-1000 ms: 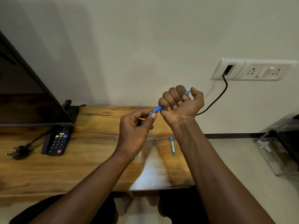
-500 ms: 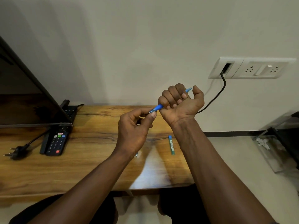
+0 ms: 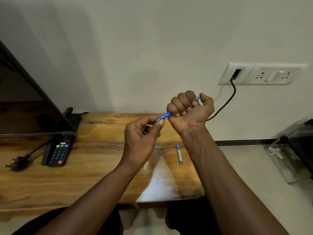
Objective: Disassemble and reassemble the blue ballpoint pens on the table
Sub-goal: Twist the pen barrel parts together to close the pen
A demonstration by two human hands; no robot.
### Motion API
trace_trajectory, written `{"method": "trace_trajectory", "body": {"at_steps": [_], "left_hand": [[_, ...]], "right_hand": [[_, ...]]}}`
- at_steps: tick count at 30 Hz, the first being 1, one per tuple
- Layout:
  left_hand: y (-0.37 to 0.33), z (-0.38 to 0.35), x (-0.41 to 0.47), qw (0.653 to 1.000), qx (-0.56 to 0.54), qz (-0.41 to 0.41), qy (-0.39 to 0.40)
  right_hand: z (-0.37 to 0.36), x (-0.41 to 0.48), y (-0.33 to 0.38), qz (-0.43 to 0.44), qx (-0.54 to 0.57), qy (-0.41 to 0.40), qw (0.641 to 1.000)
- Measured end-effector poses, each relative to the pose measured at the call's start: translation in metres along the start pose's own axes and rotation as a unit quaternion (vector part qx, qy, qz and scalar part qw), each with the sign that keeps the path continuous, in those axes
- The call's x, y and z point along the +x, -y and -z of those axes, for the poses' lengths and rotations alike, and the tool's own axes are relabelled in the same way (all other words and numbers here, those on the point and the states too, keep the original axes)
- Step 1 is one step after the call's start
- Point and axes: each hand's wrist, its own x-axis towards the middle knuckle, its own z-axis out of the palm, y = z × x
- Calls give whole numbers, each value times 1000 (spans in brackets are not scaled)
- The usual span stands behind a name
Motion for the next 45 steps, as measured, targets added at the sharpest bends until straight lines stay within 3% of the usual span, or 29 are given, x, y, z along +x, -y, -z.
{"method": "trace_trajectory", "body": {"at_steps": [24,30,45], "left_hand": [[-3,-1,0,1000,-14,21,-2],[-7,-3,0,996,-59,40,-47],[-6,-5,0,995,-78,48,-51]], "right_hand": [[-1,0,-5,23,18,-31,999],[-2,-2,-5,44,22,-53,997],[0,1,-2,47,12,-58,997]]}}
